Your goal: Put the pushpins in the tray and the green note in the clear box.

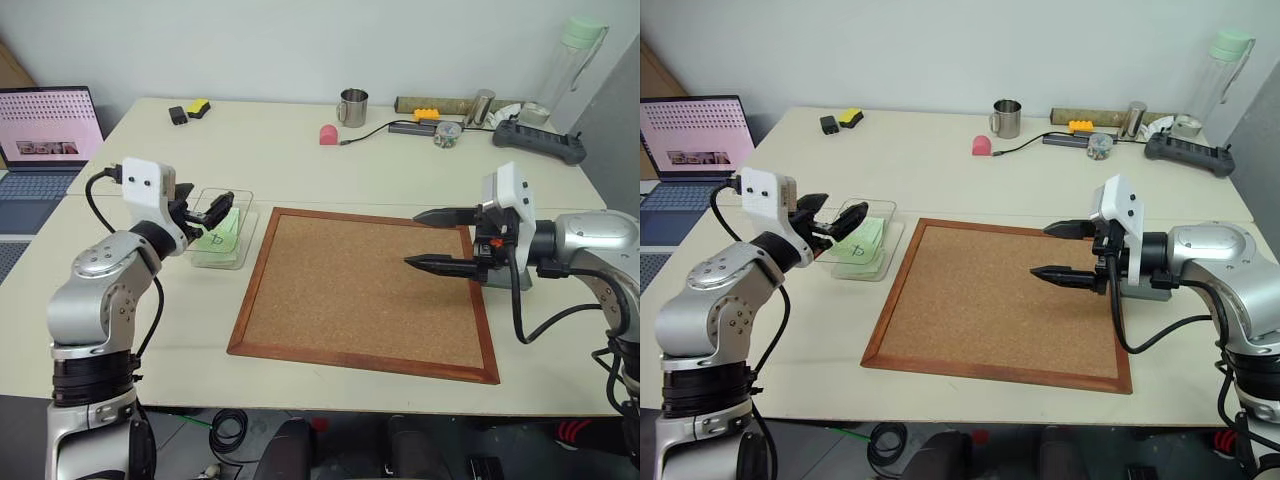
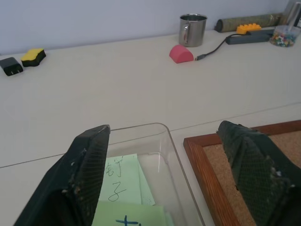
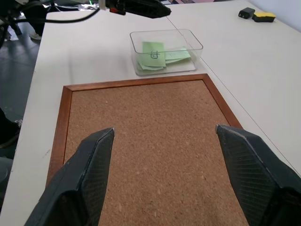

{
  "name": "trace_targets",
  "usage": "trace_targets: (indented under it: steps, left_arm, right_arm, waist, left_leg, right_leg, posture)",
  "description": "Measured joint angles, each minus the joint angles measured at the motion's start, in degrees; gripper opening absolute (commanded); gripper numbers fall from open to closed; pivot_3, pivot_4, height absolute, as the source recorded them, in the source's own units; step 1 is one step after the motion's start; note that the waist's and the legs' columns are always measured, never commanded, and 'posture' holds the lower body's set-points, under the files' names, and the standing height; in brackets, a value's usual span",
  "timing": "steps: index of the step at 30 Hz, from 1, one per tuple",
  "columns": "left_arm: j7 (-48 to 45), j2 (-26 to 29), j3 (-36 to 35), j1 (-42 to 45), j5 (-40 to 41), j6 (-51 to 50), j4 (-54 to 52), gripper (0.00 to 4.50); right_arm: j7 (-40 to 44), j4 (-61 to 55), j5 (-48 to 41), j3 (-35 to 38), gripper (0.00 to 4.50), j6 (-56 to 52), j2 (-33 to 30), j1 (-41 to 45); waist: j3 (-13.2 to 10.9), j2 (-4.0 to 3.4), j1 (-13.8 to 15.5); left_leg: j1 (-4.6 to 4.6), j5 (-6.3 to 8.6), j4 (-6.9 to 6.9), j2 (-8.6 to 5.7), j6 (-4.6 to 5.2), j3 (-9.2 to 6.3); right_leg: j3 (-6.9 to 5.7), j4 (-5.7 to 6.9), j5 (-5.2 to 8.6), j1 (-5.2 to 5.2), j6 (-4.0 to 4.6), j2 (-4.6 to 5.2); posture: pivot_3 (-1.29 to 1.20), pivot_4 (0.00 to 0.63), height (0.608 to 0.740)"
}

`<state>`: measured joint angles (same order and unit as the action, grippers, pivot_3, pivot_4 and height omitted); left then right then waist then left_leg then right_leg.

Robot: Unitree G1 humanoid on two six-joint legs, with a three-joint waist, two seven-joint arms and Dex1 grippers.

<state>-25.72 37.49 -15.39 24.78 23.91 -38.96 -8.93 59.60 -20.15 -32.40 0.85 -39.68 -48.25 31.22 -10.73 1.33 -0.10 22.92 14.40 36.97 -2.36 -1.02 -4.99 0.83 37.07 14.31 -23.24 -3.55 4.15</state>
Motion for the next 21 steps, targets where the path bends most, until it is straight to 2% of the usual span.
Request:
trace_targets:
  steps: [2,5,7,8,12,16,21]
  left_arm:
    - [-3.02,3.55,0.23,-1.53,0.00,-0.29,-1.17,4.15]
    - [-10.46,11.96,0.89,-5.79,-0.36,-0.02,-3.04,4.15]
    - [-16.94,19.66,0.55,-12.83,-2.20,3.38,-4.34,4.15]
    - [-18.28,21.16,0.19,-14.49,-2.97,4.36,-4.15,4.15]
    - [-24.59,29.00,-2.18,-19.57,-7.83,11.36,3.65,4.15]
    - [-31.30,32.30,-5.86,-23.61,-8.97,17.16,8.76,4.15]
    - [-36.41,32.32,-8.02,-27.84,-8.99,19.63,12.05,4.15]
  right_arm:
    - [0.08,0.07,1.26,0.07,3.60,1.07,-0.99,-1.45]
    - [0.52,0.31,2.57,1.27,3.60,2.81,-4.18,-5.18]
    - [2.12,0.43,3.71,4.77,3.60,4.45,-8.36,-10.47]
    - [2.49,0.83,4.26,5.87,3.60,4.89,-9.37,-11.78]
    - [5.32,2.76,6.80,11.69,3.60,9.24,-14.27,-19.93]
    - [8.42,6.33,9.21,15.20,3.60,13.25,-17.36,-25.36]
    - [10.34,11.47,11.08,19.86,3.60,15.93,-19.18,-28.39]
  waist:
    - [0.00,0.00,-0.02]
    - [-0.01,-0.03,-0.05]
    - [0.00,-0.06,-0.04]
    - [-0.02,-0.10,-0.03]
    - [-0.03,-0.11,-0.04]
    - [-0.04,-0.14,-0.06]
    - [-0.05,-0.14,-0.11]
  left_leg:
    - [0.00,0.00,-0.01,0.01,0.00,0.03]
    - [0.00,0.01,-0.04,0.02,0.02,0.12]
    - [-0.02,0.03,-0.10,0.04,0.03,0.21]
    - [-0.02,0.03,-0.10,0.04,0.03,0.24]
    - [-0.03,0.03,-0.09,0.13,0.05,0.34]
    - [-0.13,0.02,-0.03,0.16,0.07,0.43]
    - [-0.11,0.02,-0.04,0.22,0.06,0.42]
  right_leg:
    - [0.01,-0.01,0.00,-0.01,0.00,0.00]
    - [0.08,-0.02,0.01,-0.05,0.01,0.00]
    - [0.13,-0.09,0.03,-0.05,0.03,0.01]
    - [0.14,-0.08,0.03,-0.06,0.03,0.02]
    - [-0.01,-0.06,0.08,-0.05,0.13,-0.06]
    - [0.08,-0.05,0.03,0.03,0.14,-0.03]
    - [0.04,-0.05,0.02,0.01,0.14,-0.06]
  posture:
    - [0.00,0.150,0.740]
    - [0.00,0.150,0.740]
    - [0.00,0.150,0.740]
    - [0.00,0.150,0.740]
    - [0.00,0.150,0.740]
    - [0.00,0.150,0.740]
    - [0.00,0.150,0.740]
